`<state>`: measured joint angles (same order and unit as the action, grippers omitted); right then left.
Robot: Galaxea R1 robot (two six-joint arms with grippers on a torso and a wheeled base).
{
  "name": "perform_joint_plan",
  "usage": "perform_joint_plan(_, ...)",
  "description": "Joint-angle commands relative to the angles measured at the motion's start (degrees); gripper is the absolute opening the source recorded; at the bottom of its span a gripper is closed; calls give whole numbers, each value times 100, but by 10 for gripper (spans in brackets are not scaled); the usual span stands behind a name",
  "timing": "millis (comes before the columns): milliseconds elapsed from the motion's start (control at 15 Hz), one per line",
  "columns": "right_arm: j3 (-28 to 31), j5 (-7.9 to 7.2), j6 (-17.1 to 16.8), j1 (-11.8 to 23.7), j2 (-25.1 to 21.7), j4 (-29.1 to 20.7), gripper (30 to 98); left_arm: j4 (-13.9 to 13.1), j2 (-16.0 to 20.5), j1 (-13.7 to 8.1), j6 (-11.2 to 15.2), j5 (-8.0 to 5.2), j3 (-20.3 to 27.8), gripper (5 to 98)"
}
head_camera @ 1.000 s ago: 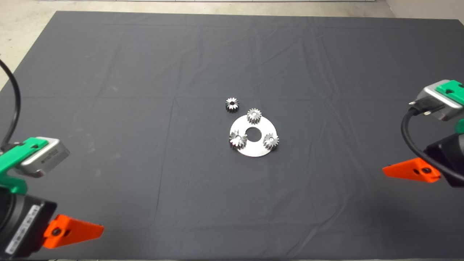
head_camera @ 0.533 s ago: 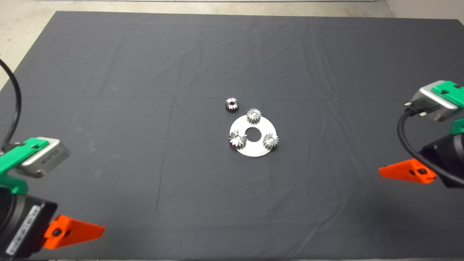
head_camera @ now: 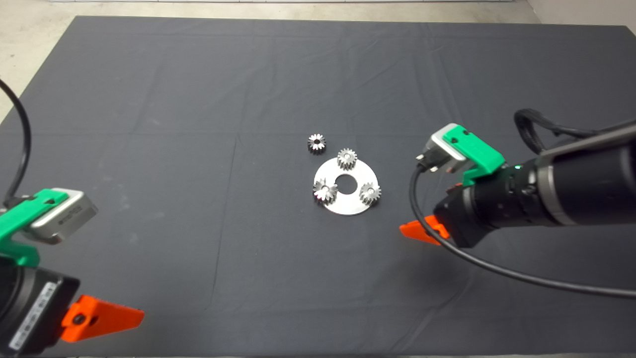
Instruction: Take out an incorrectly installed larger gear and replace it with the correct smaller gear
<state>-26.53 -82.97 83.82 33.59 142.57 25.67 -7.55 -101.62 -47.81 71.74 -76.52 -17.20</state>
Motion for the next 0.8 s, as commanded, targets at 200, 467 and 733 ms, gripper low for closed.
perform_joint_plan(200,-422,12,-336,-806,652,1329,969,-98,-3,-44,7,-30,78,976)
perform_joint_plan(467,-644,-352,-500,-1145,1015,1925,969,-98,-21,-35,7,-25,78,976)
perform_joint_plan(733,-966,-369,-796,-1450,1032,2291,969,-98,-12,-35,-2,-21,78,976)
